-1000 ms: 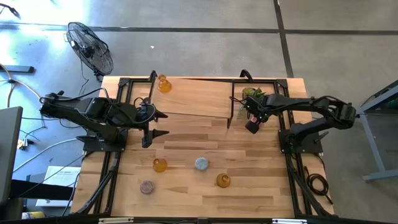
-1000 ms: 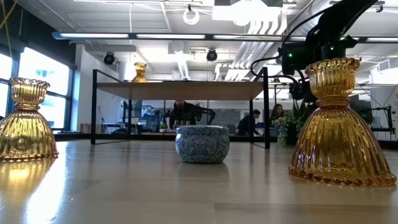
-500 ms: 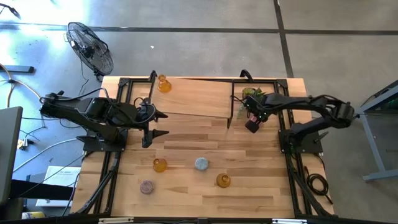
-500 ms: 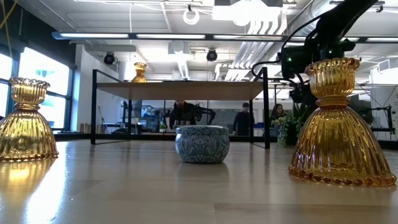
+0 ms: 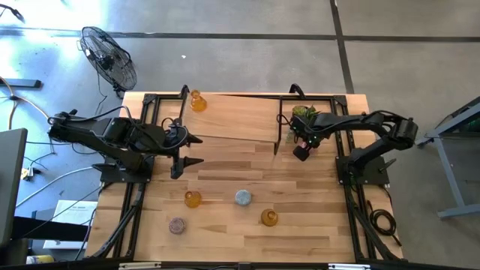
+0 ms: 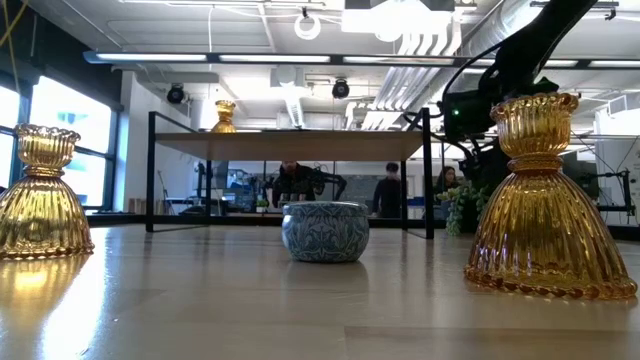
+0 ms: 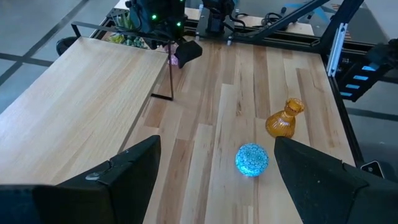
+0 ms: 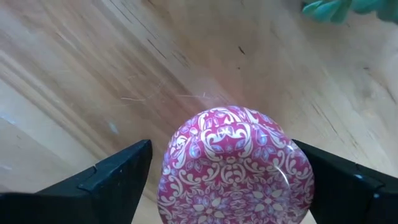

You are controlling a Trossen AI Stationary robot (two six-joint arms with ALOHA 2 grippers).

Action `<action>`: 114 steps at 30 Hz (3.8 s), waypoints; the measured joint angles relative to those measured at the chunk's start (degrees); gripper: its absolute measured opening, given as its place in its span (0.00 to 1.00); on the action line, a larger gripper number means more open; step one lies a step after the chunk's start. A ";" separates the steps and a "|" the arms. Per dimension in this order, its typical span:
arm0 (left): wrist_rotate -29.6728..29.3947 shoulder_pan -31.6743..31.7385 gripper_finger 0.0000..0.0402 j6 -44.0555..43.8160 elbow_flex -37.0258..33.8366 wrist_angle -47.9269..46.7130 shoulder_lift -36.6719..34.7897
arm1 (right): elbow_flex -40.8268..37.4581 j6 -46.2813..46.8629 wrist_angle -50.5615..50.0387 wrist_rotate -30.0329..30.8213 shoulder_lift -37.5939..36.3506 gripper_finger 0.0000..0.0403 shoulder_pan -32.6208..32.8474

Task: Pick & Place candle stick holders
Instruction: Put the pink scented candle on the shelf

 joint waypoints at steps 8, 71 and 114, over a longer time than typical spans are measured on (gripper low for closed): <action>-0.02 0.01 0.77 0.02 -0.02 -0.03 0.04 | -0.02 0.53 -1.31 -0.08 0.02 0.77 0.25; 2.84 -0.02 0.77 0.09 -2.67 4.40 0.04 | 73.13 -11.55 -31.10 6.03 19.35 0.72 11.57; 4.90 -0.02 0.77 1.79 -2.72 2.35 2.55 | 73.35 -12.79 -30.40 2.27 26.74 0.79 2.62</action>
